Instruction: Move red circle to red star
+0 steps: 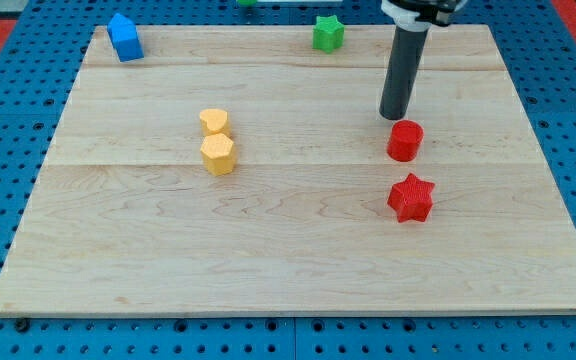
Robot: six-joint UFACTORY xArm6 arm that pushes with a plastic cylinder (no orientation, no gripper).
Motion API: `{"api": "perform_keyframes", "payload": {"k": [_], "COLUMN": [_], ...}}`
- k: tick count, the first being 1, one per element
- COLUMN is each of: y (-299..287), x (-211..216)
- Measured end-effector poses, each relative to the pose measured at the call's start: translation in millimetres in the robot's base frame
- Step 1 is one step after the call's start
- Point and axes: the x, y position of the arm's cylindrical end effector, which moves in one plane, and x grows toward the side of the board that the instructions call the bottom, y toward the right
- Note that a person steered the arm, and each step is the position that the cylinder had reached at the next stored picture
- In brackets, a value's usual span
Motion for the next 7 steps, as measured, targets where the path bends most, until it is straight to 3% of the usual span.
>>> {"api": "perform_keyframes", "payload": {"k": [4, 6, 7], "y": [-25.8, 61.7, 57.8], "x": [10.9, 12.7, 46.5]}}
